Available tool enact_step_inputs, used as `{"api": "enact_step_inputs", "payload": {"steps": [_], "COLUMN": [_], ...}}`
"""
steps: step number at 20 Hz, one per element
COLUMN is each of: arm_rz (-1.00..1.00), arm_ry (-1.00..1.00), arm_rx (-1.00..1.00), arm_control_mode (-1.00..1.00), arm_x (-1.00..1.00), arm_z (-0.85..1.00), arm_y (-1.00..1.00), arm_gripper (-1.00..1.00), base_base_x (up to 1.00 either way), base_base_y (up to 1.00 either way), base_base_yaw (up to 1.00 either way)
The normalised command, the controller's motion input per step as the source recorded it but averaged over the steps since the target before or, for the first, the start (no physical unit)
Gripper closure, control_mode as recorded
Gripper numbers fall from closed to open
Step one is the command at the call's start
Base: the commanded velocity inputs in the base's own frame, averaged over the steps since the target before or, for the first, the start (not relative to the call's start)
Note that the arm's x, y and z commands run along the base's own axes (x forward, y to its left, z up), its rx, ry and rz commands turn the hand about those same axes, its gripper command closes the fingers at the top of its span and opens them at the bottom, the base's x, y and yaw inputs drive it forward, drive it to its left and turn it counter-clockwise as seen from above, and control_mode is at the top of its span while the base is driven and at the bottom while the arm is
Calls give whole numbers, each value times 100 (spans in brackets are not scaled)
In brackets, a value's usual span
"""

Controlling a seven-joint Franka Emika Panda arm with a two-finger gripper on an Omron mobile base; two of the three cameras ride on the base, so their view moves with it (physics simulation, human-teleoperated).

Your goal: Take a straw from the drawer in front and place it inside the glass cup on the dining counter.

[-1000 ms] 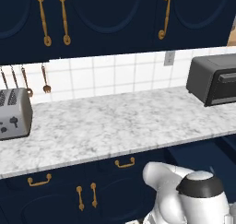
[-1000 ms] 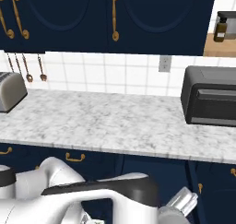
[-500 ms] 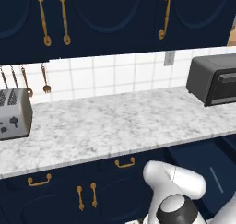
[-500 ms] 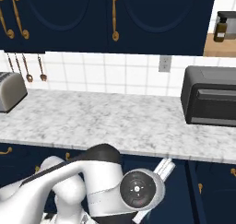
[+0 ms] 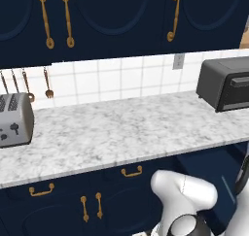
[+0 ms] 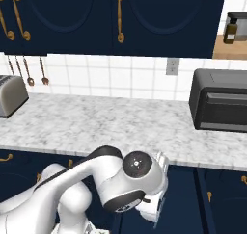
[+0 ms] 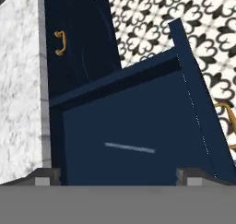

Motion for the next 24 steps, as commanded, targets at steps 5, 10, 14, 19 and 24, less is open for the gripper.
{"api": "enact_step_inputs", "payload": {"steps": [5,10,14,19,24], "arm_rz": [47,50,38,37,35], "arm_ry": [39,18,18,29,4], "arm_rx": [0,0,-8,-22,3], "arm_control_mode": [-100,-100,-100,-100,-100], "arm_x": [7,41,56,55,15], "arm_z": [-10,-35,-47,-61,-73], "arm_y": [-48,23,24,31,0], "arm_gripper": [-100,-100,-100,-100,-100], "base_base_x": [0,0,0,0,0], "base_base_y": [0,0,0,0,0], "base_base_yaw": [0,0,0,0,0]}}
